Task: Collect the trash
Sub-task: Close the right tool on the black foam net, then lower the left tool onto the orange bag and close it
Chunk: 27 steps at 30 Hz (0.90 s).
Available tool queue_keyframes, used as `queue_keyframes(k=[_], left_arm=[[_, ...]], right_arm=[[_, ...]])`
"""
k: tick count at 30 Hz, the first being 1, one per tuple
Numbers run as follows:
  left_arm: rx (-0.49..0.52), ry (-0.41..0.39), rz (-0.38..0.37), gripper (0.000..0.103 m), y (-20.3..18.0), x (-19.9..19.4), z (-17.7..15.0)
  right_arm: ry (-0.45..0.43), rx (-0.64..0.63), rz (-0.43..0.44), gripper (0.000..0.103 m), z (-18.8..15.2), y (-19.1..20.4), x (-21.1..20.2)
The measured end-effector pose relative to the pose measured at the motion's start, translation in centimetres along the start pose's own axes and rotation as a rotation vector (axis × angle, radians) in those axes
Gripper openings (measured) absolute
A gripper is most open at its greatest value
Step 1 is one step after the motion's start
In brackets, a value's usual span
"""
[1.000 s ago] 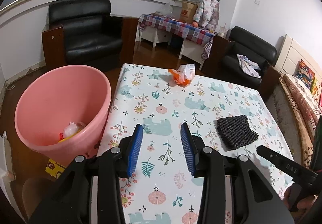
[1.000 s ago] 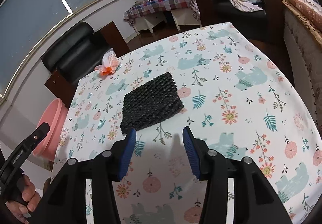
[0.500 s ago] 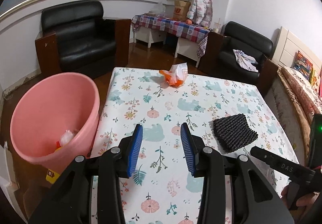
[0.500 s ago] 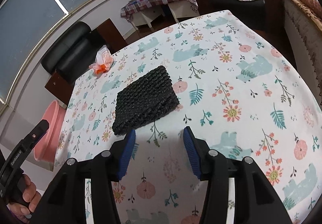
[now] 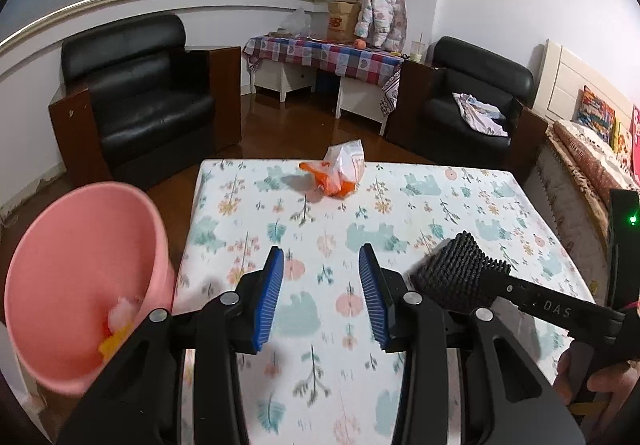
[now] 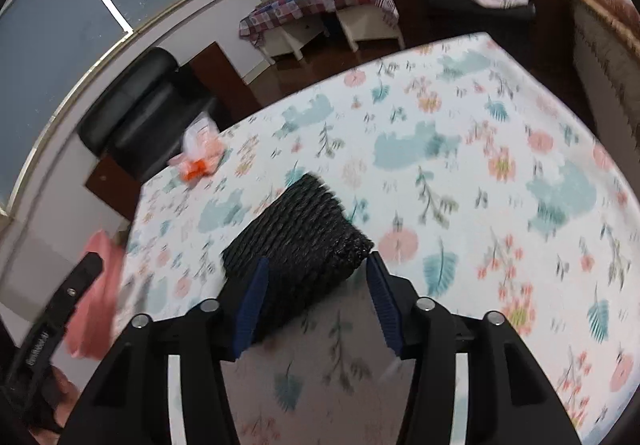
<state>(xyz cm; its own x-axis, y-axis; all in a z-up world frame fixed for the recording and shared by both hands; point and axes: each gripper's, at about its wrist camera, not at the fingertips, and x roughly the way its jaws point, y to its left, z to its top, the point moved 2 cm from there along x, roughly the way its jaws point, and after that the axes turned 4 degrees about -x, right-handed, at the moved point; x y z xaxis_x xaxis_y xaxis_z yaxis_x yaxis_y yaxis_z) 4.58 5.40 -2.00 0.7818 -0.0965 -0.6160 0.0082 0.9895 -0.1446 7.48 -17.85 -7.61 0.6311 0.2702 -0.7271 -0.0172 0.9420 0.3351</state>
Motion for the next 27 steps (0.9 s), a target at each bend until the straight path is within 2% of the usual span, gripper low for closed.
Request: queue_keyframes(k=[1,2,3,7,12,15,20,27], left_arm=[[0.003,-0.002,0.001,0.039,-0.1,0.4,0.3],[0.008,-0.004,0.001,0.039,-0.1,0.8,0.6],[0.014,-0.005,0.002,0.039,-0.2,1.3,1.0],[0.014,0.018,-0.008,0.039,-0.7,4.3,2.4],[-0.088,0.061,-0.030,0.039,-1.0,8.2,3.9],[-0.116,0.065,-0.023,0.039,-1.0,10.0,4.6],[-0.106,0.073,-0.004,0.039,-1.4,12.0,5.2],[-0.124,0.071,-0.035,0.039,-1.1,12.8,5.0]], right_arm=[[-0.009,-0.019,-0.029,0.025,0.3,0.0,0.3],[-0.011,-0.032,-0.043,0.017,0.5,0.0,0.6],[-0.008,-0.034,-0.039,0.015,0.5,-0.2,1.0],[-0.019,-0.010,0.015,0.012,0.5,-0.9,1.2],[-0.010,0.053,0.080,0.012,0.5,-2.0,1.5],[-0.010,0.049,0.080,0.012,0.5,-1.9,1.5],[-0.008,0.052,0.088,0.013,0.5,-1.9,1.6],[-0.007,0.056,0.099,0.013,0.5,-1.9,1.6]])
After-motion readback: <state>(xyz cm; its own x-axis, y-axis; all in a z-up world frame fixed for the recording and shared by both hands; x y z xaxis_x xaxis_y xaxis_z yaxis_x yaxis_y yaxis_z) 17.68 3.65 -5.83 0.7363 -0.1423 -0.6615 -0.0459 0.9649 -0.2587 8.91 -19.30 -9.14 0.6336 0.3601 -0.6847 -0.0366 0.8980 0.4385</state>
